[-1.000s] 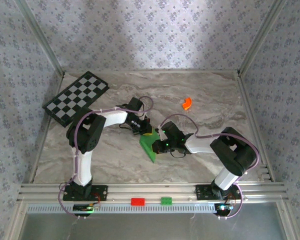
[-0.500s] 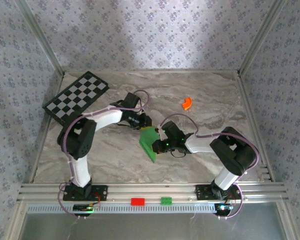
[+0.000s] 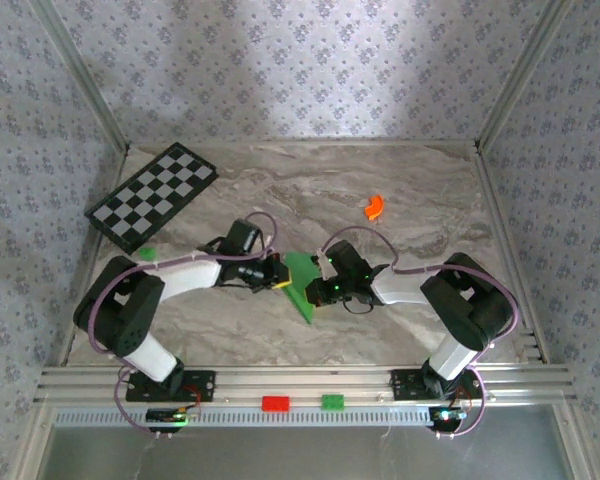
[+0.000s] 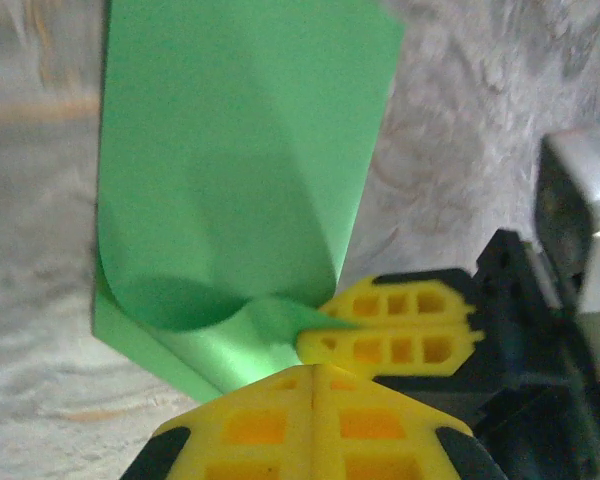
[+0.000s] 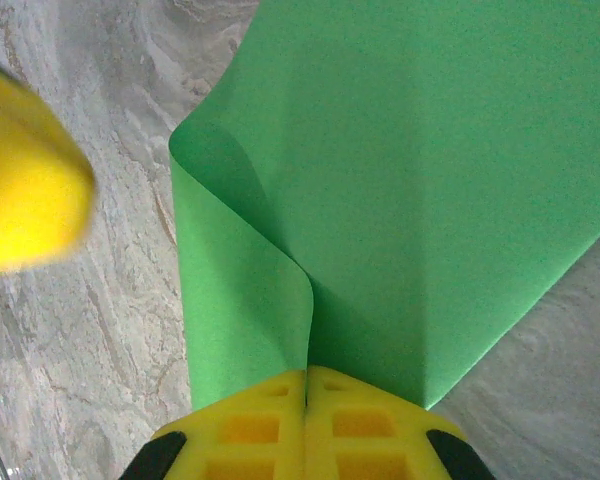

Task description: Fold a paper plane with a square sheet of paper (pick it up from the middle)

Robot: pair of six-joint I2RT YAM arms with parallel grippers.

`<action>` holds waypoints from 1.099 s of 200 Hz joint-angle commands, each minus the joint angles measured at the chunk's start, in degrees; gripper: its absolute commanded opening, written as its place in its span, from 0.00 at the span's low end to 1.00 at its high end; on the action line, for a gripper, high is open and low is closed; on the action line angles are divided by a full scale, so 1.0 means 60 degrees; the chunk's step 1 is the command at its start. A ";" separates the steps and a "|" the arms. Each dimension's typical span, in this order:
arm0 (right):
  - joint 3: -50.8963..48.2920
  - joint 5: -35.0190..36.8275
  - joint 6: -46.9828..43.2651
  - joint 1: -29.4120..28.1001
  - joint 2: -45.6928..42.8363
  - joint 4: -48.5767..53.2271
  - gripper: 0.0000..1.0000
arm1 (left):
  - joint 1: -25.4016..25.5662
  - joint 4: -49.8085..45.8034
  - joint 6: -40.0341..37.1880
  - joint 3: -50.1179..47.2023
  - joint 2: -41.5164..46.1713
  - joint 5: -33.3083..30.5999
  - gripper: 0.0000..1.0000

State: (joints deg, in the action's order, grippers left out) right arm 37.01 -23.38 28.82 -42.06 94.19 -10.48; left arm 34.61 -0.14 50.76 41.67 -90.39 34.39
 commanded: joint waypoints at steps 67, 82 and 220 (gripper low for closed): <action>-0.0207 0.0230 -0.0130 0.0049 0.0320 0.0560 0.00 | 0.0377 0.1932 0.1181 -0.0347 -0.0417 0.0377 0.03; -0.0207 0.0248 -0.0133 0.0047 0.0314 0.0588 0.00 | 0.0419 0.1896 0.1149 -0.0277 -0.0588 0.0418 0.03; -0.0251 0.0354 -0.0116 -0.0006 0.0301 0.0633 0.00 | 0.0513 0.0625 0.0248 -0.0640 -0.0670 -0.0503 0.02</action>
State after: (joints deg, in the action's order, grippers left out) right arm 36.99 -23.35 28.84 -42.09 94.28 -10.66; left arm 37.30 7.84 53.80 37.32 -96.01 33.39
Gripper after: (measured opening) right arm 0.049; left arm 0.050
